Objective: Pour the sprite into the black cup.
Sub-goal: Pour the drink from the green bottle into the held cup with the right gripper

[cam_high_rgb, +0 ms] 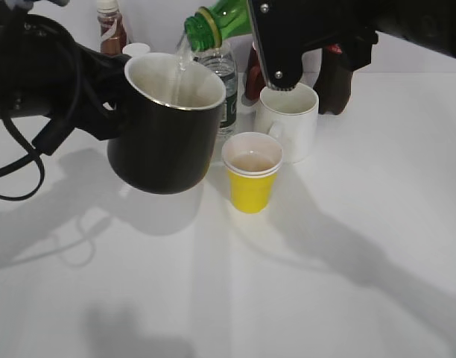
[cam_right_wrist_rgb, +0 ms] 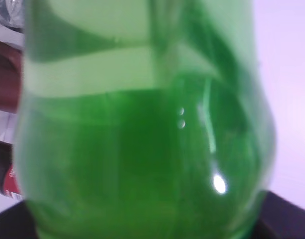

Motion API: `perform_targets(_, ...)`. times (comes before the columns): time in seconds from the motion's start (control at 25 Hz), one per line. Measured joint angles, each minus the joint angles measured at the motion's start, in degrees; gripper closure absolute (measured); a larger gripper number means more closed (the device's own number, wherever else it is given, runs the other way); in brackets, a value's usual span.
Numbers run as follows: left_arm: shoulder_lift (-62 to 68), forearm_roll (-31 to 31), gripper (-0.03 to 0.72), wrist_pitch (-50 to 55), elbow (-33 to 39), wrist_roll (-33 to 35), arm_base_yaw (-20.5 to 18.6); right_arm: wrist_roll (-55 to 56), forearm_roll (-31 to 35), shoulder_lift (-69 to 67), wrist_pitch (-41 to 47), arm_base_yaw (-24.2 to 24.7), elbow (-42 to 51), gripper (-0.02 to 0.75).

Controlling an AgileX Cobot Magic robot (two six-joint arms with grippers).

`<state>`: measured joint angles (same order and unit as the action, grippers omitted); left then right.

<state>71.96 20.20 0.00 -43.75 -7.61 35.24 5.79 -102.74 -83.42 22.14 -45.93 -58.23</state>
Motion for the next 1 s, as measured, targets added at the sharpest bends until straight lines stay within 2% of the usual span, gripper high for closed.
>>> perform_targets(0.2, 0.0, 0.0, 0.641, 0.0, 0.0, 0.0, 0.0, 0.0, 1.9, 0.0, -0.1, 0.0, 0.0, 0.317)
perform_targets(0.56, 0.0, 0.0, 0.641, 0.0, 0.0, 0.0, 0.0, 0.0, 14.9, 0.0, 0.0, 0.0, 0.0, 0.317)
perform_targets(0.72, 0.0, 0.0, 0.641, 0.0, 0.0, 0.0, 0.0, 0.0, 26.2, 0.0, 0.2, 0.0, 0.2, 0.317)
perform_targets(0.88, 0.0, 0.0, 0.641, -0.5, 0.0, 0.0, 0.0, 0.1, 41.7, 0.1, -2.1, 0.0, 0.4, 0.317)
perform_targets(1.0, 0.0, 0.0, 0.641, -1.8, 0.0, 0.0, -0.8, 0.2, 53.7, 0.9, -5.3, 1.9, 0.8, 0.317)
